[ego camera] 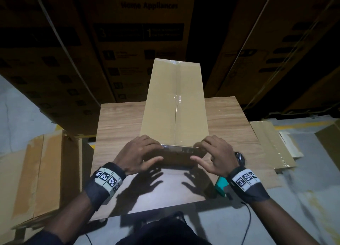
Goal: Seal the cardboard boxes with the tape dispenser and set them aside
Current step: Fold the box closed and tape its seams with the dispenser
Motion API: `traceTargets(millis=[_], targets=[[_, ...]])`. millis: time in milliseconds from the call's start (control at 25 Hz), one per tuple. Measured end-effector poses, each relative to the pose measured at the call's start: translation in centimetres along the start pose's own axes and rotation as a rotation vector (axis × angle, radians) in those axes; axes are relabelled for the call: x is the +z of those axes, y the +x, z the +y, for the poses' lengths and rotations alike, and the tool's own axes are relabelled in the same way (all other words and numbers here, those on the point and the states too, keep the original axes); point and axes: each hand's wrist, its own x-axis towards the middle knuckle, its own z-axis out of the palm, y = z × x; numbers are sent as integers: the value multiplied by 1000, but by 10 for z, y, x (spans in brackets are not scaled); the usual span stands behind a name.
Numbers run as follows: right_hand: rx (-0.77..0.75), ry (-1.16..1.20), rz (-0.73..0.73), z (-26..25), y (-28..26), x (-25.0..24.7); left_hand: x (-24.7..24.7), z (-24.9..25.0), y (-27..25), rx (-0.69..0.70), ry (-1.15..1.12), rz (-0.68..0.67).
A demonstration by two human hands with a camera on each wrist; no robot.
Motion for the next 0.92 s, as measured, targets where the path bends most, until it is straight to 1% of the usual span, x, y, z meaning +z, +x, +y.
traceTargets(millis=[80,160,200,320,480,560,640,720,800,920], targets=[[119,119,-47,-17,22,7,1,18,21,-78,-91,-47],[236,195,-119,-30,43,13,1,27,44,-179,-116,-86],[263,201,-151,-33,50,16,1,29,53,-208,-114,-126],[282,148,-189,-42,60,20,0,29,64,-216,-106,-225],[280,120,-190,-44,65,18,-1,31,70,-237,-175,-233],[249,63,-204,-44,67,17,0,31,78,-285,-227,-263],[222,-16,-252,-46,70,16,0,33,88,-347,-228,-327],[214,-103,-331,-48,77,15,1,34,96,-382,-204,-361],[217,-155,-388,-48,83,15,5,33,101,-403,-210,-371],[215,-169,-425,-50,88,20,11,32,103,-397,-173,-362]])
